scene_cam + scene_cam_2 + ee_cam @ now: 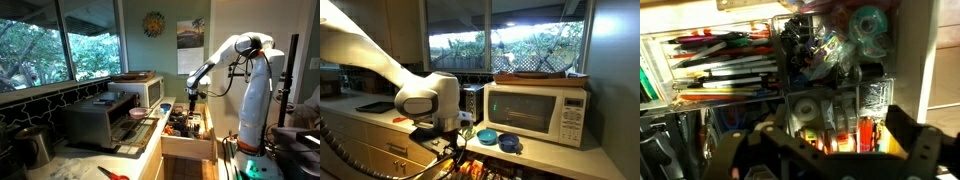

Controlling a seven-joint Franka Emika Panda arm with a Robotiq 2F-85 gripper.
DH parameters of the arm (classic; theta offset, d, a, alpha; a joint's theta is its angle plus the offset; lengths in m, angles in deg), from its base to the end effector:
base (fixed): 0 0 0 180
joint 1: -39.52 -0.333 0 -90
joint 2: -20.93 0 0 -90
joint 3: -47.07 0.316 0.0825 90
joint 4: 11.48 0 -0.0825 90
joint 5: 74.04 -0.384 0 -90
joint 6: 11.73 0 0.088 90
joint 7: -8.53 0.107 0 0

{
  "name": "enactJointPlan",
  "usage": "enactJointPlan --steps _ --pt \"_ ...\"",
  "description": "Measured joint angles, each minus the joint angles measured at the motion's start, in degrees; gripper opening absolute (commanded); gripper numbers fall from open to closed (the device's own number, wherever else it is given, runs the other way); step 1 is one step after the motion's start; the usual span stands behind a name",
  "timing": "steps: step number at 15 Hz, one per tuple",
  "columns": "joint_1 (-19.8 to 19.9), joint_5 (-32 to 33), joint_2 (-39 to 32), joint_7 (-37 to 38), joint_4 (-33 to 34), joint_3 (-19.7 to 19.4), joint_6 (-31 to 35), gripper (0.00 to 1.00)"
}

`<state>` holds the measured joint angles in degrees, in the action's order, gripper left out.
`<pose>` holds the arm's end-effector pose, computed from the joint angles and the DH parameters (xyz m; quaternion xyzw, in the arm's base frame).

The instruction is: Put a pen on the dark blue bowl

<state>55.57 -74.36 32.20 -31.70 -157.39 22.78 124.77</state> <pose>0.3388 -0.2838 0.3363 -0.9991 -0.0003 -0.0330 0.0273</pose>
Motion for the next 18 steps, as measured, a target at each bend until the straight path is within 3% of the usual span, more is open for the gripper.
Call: enactJointPlan --steps 3,12,18 --pt "1.48 -0.45 0.52 -0.55 -3.6 -1.2 5.14 1.0" --pt "1.35 -1.27 0.2 -0.64 -2.55 -0.71 5.28 1.0" --pt "1.68 -3.39 -9.79 -2.41 2.78 -1.45 12.47 1.0"
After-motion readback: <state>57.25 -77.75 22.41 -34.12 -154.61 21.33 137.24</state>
